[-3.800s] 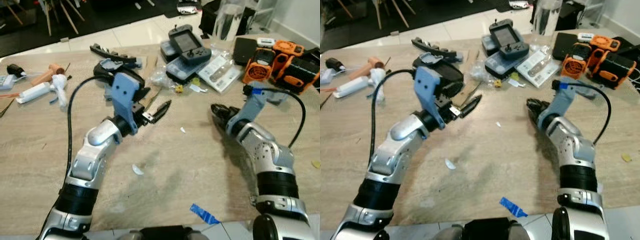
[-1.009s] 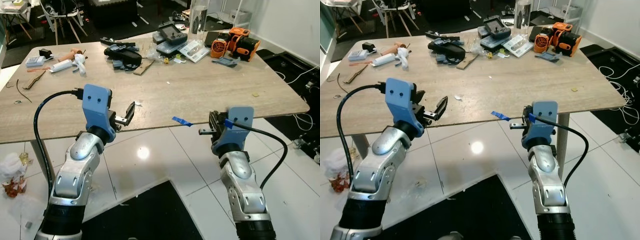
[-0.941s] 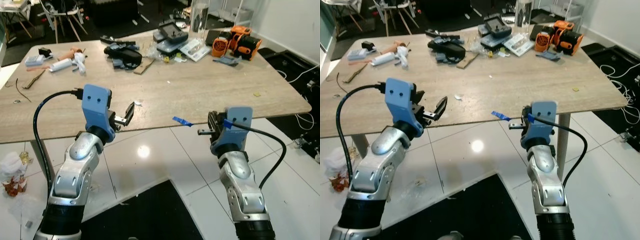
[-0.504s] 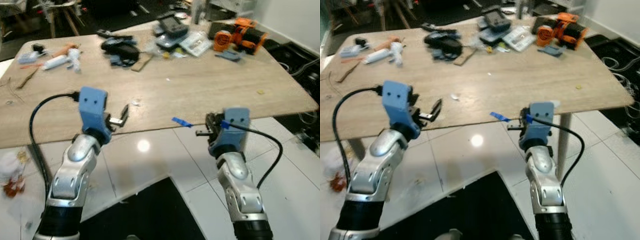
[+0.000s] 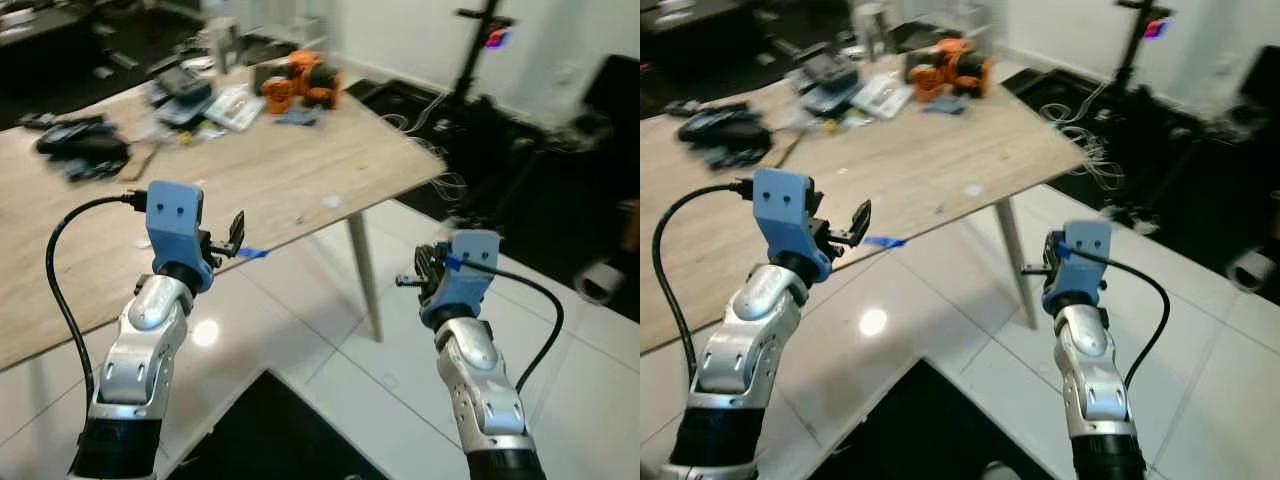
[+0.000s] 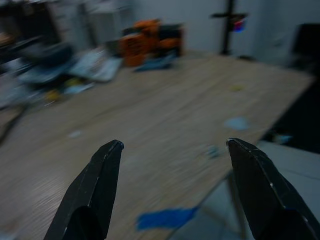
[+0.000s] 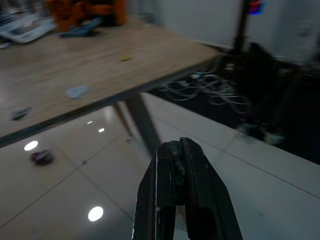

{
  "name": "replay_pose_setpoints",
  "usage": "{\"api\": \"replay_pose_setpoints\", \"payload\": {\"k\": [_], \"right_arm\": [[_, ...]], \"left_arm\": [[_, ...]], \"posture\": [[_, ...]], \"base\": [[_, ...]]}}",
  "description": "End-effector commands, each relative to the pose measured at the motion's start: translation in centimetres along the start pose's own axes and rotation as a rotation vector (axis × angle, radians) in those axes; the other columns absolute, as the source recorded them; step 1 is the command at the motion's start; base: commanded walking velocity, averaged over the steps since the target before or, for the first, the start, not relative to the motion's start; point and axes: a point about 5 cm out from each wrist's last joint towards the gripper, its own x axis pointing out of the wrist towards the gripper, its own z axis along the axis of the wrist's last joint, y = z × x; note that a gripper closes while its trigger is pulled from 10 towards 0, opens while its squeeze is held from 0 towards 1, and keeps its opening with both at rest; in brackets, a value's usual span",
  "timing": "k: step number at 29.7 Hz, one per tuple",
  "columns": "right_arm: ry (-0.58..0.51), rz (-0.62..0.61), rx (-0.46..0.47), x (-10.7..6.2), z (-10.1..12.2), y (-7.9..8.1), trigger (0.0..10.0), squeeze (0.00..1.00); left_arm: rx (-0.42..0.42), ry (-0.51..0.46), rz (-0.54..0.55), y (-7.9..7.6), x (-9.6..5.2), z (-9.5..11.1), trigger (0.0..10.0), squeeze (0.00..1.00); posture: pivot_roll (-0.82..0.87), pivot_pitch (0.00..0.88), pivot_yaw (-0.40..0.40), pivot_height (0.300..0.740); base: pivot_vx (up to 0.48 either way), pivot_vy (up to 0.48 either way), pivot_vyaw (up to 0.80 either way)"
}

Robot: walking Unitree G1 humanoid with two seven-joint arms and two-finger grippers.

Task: Picking trash to rubbish bin

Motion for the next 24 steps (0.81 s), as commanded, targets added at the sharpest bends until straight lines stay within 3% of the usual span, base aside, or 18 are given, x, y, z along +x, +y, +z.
{"api": "replay_pose_setpoints", "payload": {"k": [1,24], "right_arm": [[0.024,0.017,0.005,-0.3,-0.8,0.6,10.0,0.00],[0.117,-0.029,0.056,-1.7,-3.5,0.4,10.0,0.00]], "left_arm": [[0.021,0.028,0.015,0.4,-0.1,-0.7,10.0,0.00],[0.043,0.030,-0.012,-0.3,0.6,-1.5,10.0,0.00]], "posture": [[0.02,0.118,0.065,0.740],[0.00,0.099,0.070,0.740]], "base": [[0.000,0.000,-0.80],[0.000,0.000,-0.80]]}}
